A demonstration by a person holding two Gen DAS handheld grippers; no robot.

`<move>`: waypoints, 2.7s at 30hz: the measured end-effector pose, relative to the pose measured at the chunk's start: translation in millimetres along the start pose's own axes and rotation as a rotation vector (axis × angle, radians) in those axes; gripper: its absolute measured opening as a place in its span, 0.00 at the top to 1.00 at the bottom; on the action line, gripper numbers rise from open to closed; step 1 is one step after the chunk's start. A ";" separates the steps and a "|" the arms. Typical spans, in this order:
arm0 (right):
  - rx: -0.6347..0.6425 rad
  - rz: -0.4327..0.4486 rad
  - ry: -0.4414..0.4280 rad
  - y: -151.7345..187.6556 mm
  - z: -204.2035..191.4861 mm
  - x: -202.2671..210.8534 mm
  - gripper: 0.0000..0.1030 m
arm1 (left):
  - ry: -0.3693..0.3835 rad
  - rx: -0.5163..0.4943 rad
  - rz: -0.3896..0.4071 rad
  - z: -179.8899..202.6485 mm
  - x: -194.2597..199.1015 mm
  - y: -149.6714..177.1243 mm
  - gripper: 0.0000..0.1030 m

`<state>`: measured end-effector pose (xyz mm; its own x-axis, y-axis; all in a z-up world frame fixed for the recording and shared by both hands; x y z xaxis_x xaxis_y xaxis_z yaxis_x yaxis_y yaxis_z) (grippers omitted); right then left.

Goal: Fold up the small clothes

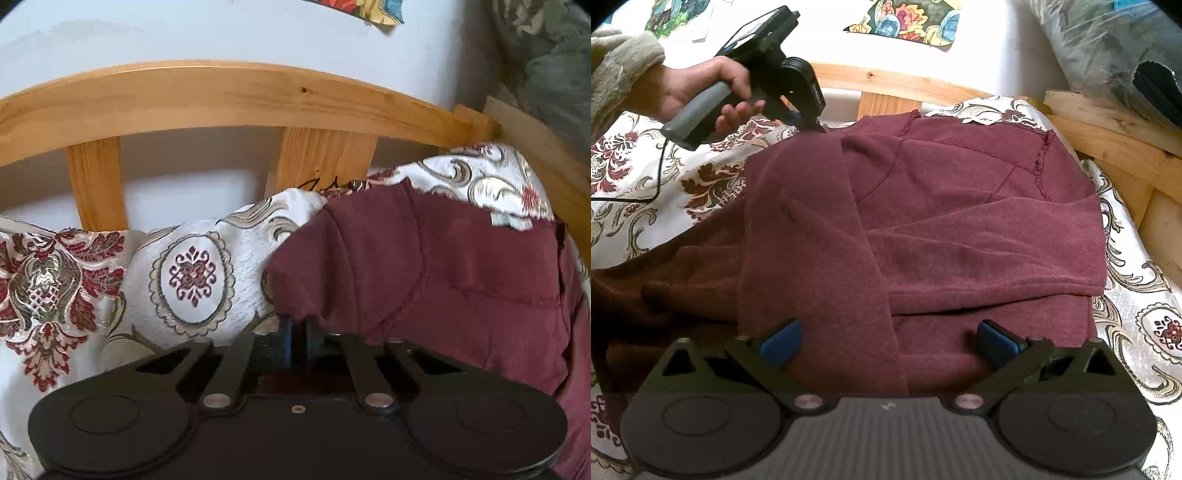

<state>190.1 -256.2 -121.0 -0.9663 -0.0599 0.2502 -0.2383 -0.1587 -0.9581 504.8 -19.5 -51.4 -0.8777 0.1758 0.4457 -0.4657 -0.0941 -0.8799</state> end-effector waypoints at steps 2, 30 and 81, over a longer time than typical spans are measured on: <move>-0.004 -0.001 -0.001 -0.1 -0.2 0.0 0.00 | -0.030 -0.024 0.041 4.0 3.2 -6.1 0.96; 0.100 -0.022 -0.013 -22.7 26.3 85.4 0.00 | 0.150 -0.358 0.070 34.5 227.6 108.6 0.01; 0.383 -0.371 0.166 21.7 15.5 173.3 0.93 | 0.327 -0.649 -0.219 52.8 260.6 231.7 0.01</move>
<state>19.0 -285.4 -96.2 -0.8340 0.2191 0.5064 -0.5431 -0.4880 -0.6833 162.3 -47.3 -130.4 -0.6474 0.4152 0.6391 -0.3770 0.5544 -0.7420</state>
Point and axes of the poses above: each gripper's, at about its wrist camera, not at the fingertips, and x roughly against the way its jaws point, z to its right, y to its underside, the point moved 6 cm from there along -x, roughly the way its jaws point, and after that the axes turned 12 degrees about z, right-handed, at the moved point
